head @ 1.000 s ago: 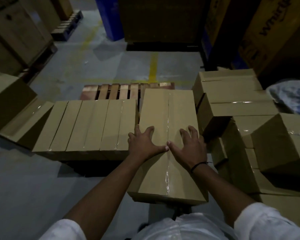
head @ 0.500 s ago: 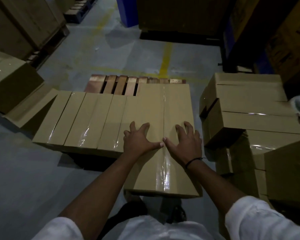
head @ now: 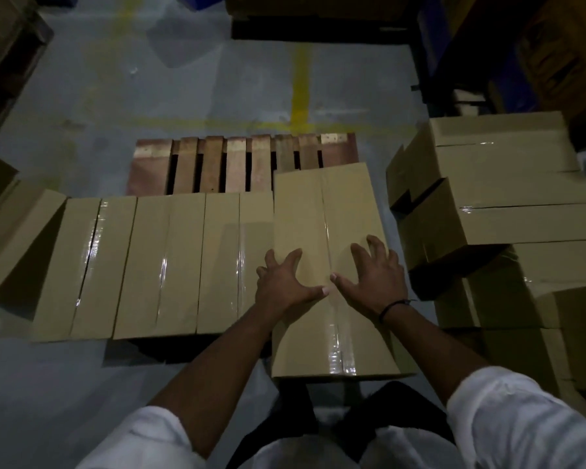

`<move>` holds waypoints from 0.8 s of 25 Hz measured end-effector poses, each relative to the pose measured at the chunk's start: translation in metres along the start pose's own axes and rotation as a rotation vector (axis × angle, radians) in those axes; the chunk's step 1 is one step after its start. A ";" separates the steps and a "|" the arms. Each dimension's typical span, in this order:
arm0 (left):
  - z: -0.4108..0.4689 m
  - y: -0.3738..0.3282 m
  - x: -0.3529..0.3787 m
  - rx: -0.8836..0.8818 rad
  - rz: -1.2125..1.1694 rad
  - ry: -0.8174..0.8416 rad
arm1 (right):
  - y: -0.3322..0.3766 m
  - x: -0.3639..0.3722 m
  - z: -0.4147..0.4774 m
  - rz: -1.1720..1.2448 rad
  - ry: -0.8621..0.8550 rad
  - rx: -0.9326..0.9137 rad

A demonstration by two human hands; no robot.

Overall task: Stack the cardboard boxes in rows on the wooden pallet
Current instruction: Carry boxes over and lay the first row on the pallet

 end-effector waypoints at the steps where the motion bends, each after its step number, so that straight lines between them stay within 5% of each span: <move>1: 0.012 0.002 0.002 0.008 0.009 0.009 | -0.001 0.007 0.010 0.002 0.010 0.014; 20: 0.187 0.042 0.117 -0.127 -0.022 -0.033 | -0.093 0.157 0.148 0.104 0.136 -0.015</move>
Point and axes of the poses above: each hand's wrist, its own z-axis towards the middle knuckle, its own x-axis out of the palm, y = z × x, the point moved 2 cm from there along z, towards the middle knuckle, and after that the axes turned 10 degrees about z, right-handed, at the moved point
